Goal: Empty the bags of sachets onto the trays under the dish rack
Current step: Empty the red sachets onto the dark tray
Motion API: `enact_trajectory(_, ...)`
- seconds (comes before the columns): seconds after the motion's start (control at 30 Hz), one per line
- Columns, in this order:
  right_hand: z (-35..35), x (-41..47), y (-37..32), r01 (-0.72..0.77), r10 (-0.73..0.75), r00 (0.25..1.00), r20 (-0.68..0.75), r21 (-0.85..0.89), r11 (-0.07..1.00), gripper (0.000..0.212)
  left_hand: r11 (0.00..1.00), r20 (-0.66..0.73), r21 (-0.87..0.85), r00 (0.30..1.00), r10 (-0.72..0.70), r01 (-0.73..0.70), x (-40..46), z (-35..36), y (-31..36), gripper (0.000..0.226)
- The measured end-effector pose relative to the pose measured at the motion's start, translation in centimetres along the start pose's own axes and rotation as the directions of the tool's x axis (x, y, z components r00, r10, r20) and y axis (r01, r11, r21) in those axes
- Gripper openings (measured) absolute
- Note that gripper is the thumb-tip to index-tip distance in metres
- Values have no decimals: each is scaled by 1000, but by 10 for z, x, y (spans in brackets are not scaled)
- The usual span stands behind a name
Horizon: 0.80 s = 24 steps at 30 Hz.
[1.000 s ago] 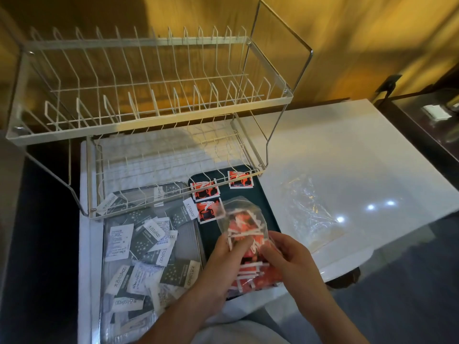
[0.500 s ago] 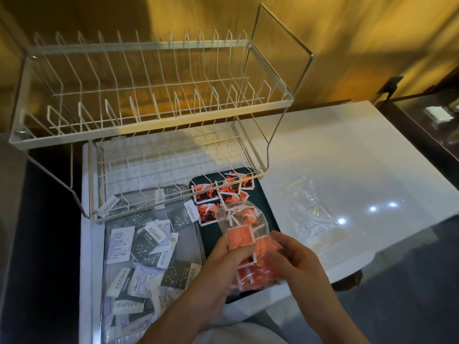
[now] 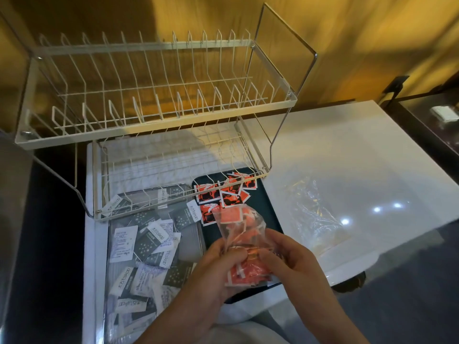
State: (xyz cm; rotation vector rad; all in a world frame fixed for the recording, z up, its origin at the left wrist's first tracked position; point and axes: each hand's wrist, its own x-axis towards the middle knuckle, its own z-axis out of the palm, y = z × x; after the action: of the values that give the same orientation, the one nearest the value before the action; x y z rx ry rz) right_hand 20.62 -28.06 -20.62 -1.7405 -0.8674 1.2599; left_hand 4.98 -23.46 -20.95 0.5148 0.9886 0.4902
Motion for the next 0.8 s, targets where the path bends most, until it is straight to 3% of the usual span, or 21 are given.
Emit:
enact_trajectory(0.2, -11, -9, -18, 33, -33, 999, -4, 37, 999, 24, 993, 75, -120, 997, -5, 14, -7, 0, 7, 49)
enact_trajectory(0.57, -20, -7, -17, 21, -22, 997, -74, -12, 1000, 32, 999, 157, -42, 987, -26, 33, -6, 7, 8, 46)
enact_trajectory(0.8, -29, -20, -33, 72, -69, 988, -134, 14, 997, 31, 998, 223, 22, 973, 57, -64, -12, 13, 9, 49)
